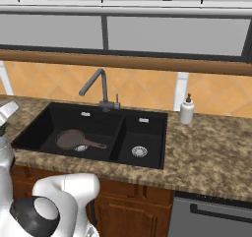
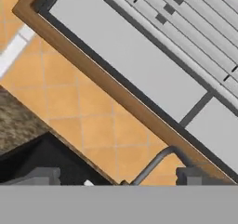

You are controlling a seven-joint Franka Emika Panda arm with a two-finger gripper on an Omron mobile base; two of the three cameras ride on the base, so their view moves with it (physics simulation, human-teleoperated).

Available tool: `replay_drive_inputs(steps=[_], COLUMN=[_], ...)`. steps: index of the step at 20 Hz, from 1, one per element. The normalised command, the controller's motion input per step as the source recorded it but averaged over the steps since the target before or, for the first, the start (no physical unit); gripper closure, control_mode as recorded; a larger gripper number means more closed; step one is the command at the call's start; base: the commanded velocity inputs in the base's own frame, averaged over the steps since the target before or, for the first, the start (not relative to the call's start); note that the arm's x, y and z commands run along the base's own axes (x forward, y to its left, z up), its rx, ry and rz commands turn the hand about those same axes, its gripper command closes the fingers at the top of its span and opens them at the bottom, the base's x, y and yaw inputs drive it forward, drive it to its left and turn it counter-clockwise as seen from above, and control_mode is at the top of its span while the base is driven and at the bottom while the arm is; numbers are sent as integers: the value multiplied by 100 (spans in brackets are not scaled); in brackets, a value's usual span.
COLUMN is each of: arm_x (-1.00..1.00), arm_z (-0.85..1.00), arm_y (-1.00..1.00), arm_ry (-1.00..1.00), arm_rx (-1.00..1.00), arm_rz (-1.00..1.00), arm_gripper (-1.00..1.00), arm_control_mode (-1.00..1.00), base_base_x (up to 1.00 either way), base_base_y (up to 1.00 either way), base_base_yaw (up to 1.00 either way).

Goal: Pick the pan and sponge and place them into the sink. Then turn on the water.

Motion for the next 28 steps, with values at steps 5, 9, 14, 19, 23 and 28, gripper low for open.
replay_drive_inputs(steps=[5, 9, 14, 19, 23, 28], arm_x=[-17, 4, 2, 0, -11, -3], arm_z=[6, 14, 20, 11, -31, -19], arm_y=[-9, 34, 51, 54, 51, 54], arm_ry=[33, 53, 70, 60, 22, 13], arm_rx=[52, 27, 16, 9, -1, -12], arm_rz=[18, 15, 17, 12, 0, -2], arm_gripper=[-100, -100, -100, -100, -100, -100], arm_control_mode=[-100, -100, -100, -100, -100, -100], base_base_x=[0, 0, 0, 0, 0, 0], base_base_y=[0, 0, 0, 0, 0, 0], base_base_yaw=[0, 0, 0, 0, 0, 0])
